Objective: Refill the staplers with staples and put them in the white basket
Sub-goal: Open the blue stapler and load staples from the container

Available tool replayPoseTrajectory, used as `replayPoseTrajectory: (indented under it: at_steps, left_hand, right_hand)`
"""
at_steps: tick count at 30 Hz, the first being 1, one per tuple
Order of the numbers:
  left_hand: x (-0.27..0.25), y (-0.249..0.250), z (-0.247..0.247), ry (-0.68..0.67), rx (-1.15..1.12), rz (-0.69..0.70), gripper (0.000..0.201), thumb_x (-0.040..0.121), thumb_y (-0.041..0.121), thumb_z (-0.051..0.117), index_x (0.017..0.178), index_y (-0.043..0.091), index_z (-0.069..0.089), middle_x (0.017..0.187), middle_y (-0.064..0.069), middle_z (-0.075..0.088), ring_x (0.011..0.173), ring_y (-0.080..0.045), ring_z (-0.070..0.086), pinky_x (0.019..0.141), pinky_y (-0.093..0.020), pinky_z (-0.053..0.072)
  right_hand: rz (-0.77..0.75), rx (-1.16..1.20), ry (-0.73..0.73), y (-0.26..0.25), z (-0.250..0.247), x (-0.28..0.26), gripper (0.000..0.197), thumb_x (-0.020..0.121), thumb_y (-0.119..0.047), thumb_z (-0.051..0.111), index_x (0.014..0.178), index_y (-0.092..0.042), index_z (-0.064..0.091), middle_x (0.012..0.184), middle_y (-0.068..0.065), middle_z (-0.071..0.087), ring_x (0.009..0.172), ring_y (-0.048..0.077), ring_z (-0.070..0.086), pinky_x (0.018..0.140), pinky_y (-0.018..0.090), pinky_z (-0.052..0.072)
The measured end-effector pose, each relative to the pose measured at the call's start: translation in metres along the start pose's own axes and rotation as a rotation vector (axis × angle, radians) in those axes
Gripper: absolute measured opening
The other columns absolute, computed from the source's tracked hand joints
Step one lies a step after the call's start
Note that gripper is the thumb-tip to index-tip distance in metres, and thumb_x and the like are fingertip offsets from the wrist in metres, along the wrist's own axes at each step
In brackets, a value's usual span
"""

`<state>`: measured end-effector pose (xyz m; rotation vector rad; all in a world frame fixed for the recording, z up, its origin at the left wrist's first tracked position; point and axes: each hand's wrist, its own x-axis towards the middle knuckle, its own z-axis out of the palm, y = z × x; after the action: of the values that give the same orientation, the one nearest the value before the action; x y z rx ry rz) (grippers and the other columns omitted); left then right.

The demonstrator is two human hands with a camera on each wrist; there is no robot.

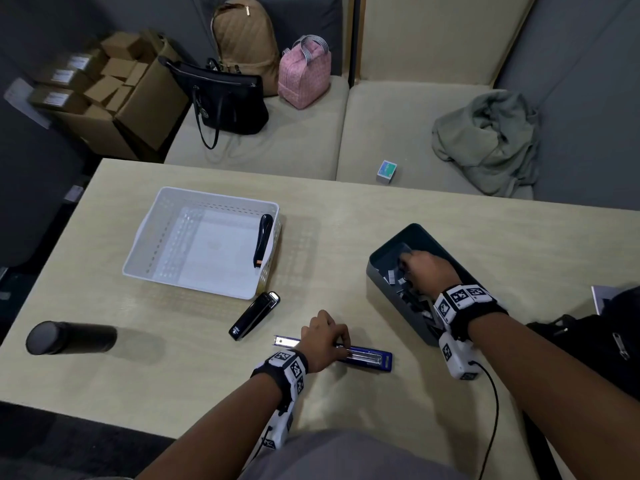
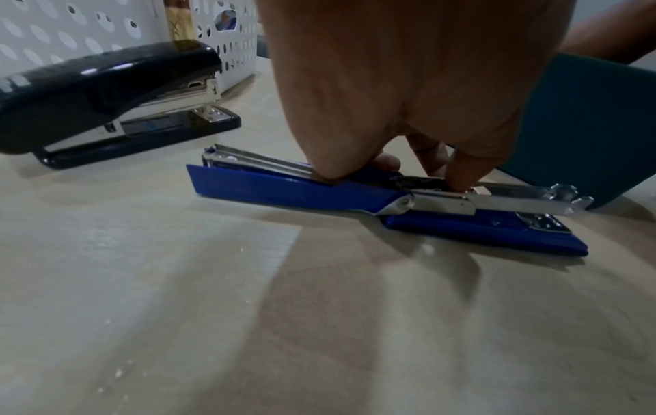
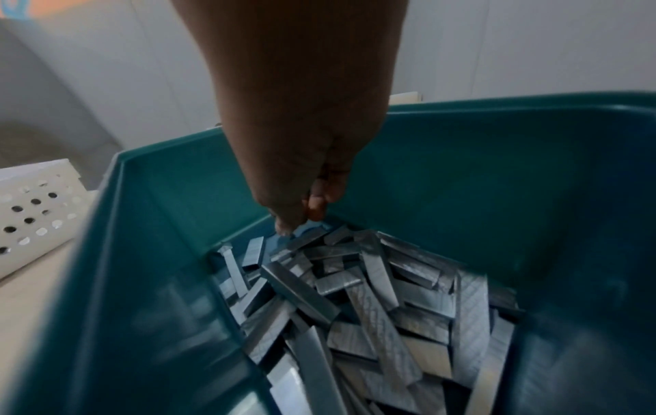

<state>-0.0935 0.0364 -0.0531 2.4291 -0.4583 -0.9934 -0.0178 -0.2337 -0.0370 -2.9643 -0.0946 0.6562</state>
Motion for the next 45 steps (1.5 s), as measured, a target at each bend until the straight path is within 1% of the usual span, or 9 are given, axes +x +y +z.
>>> replayPoseTrajectory:
  at_steps: [5, 8, 12, 16, 24, 30, 36, 40, 45]
  left_hand:
    - [0.0, 0.0, 0.001, -0.003, -0.005, -0.001, 0.019, 0.08, 0.035, 0.069, 0.097, 0.026, 0.065, 0.103, 0.003, 0.033, 0.107, -0.02, 0.042, 0.092, -0.036, 0.033]
    - [0.0, 0.0, 0.0, -0.005, -0.002, -0.001, 0.019, 0.08, 0.035, 0.068, 0.097, 0.026, 0.065, 0.104, 0.003, 0.034, 0.107, -0.02, 0.042, 0.093, -0.036, 0.034]
    - [0.0, 0.001, 0.0, -0.004, 0.0, -0.003, 0.019, 0.08, 0.035, 0.068, 0.096, 0.026, 0.065, 0.105, 0.002, 0.034, 0.107, -0.02, 0.042, 0.095, -0.038, 0.034]
    - [0.0, 0.001, 0.0, -0.004, -0.002, -0.001, 0.019, 0.08, 0.035, 0.069, 0.096, 0.026, 0.065, 0.104, 0.003, 0.034, 0.108, -0.02, 0.041, 0.094, -0.037, 0.035]
    - [0.001, 0.0, 0.001, 0.005, 0.002, -0.003, 0.019, 0.08, 0.035, 0.068, 0.096, 0.026, 0.066, 0.104, 0.003, 0.034, 0.108, -0.02, 0.042, 0.094, -0.037, 0.034]
    - [0.0, 0.001, 0.001, 0.005, -0.002, -0.006, 0.018, 0.079, 0.034, 0.069, 0.095, 0.026, 0.066, 0.105, 0.003, 0.035, 0.108, -0.02, 0.043, 0.095, -0.038, 0.034]
    - [0.0, 0.002, 0.001, 0.008, 0.014, -0.005, 0.018, 0.082, 0.033, 0.068, 0.097, 0.024, 0.066, 0.105, 0.002, 0.034, 0.108, -0.02, 0.042, 0.094, -0.038, 0.034]
    - [-0.001, 0.002, 0.002, 0.015, 0.003, -0.001, 0.016, 0.082, 0.032, 0.069, 0.096, 0.023, 0.066, 0.105, 0.001, 0.034, 0.108, -0.021, 0.043, 0.094, -0.038, 0.034]
    - [-0.003, 0.002, 0.001, 0.014, -0.006, 0.003, 0.015, 0.081, 0.031, 0.068, 0.094, 0.023, 0.067, 0.105, 0.0, 0.035, 0.108, -0.022, 0.043, 0.093, -0.038, 0.034]
  right_hand:
    - [0.131, 0.449, 0.103, 0.006, -0.004, -0.003, 0.021, 0.092, -0.013, 0.058, 0.112, -0.01, 0.063, 0.1, 0.015, 0.07, 0.088, 0.034, 0.066, 0.077, 0.041, 0.055]
    - [0.194, 0.688, 0.051, 0.009, -0.009, -0.005, 0.028, 0.095, -0.004, 0.047, 0.115, -0.016, 0.063, 0.085, 0.019, 0.071, 0.071, 0.037, 0.068, 0.07, 0.048, 0.061]
    - [0.128, 0.261, -0.05, 0.01, -0.011, -0.004, 0.035, 0.082, 0.004, 0.058, 0.111, -0.014, 0.066, 0.105, 0.016, 0.069, 0.09, 0.034, 0.067, 0.076, 0.04, 0.057]
    - [0.057, -0.065, -0.068, 0.001, -0.008, -0.011, 0.028, 0.086, -0.004, 0.059, 0.112, -0.013, 0.066, 0.117, 0.014, 0.057, 0.096, 0.036, 0.065, 0.074, 0.039, 0.051]
    - [-0.005, -0.232, -0.068, -0.002, -0.005, -0.016, 0.027, 0.087, -0.007, 0.058, 0.113, -0.007, 0.064, 0.121, 0.013, 0.056, 0.109, 0.032, 0.059, 0.077, 0.04, 0.053]
    - [0.184, 0.357, 0.059, 0.001, -0.023, -0.028, 0.009, 0.083, -0.019, 0.068, 0.076, -0.013, 0.068, 0.081, 0.009, 0.071, 0.076, 0.026, 0.067, 0.065, 0.029, 0.051]
    - [0.226, 0.83, 0.071, 0.004, -0.053, -0.054, 0.018, 0.069, -0.006, 0.085, 0.078, -0.001, 0.072, 0.071, 0.015, 0.073, 0.056, 0.019, 0.068, 0.051, 0.022, 0.057]
    - [0.165, 0.959, 0.251, -0.007, -0.072, -0.082, 0.019, 0.065, -0.012, 0.088, 0.078, -0.009, 0.074, 0.076, 0.009, 0.075, 0.067, 0.016, 0.07, 0.065, 0.026, 0.059]
    - [-0.048, 0.822, 0.171, -0.058, -0.073, -0.111, 0.015, 0.069, -0.015, 0.086, 0.081, -0.014, 0.075, 0.081, -0.003, 0.075, 0.077, 0.007, 0.07, 0.074, 0.018, 0.055]
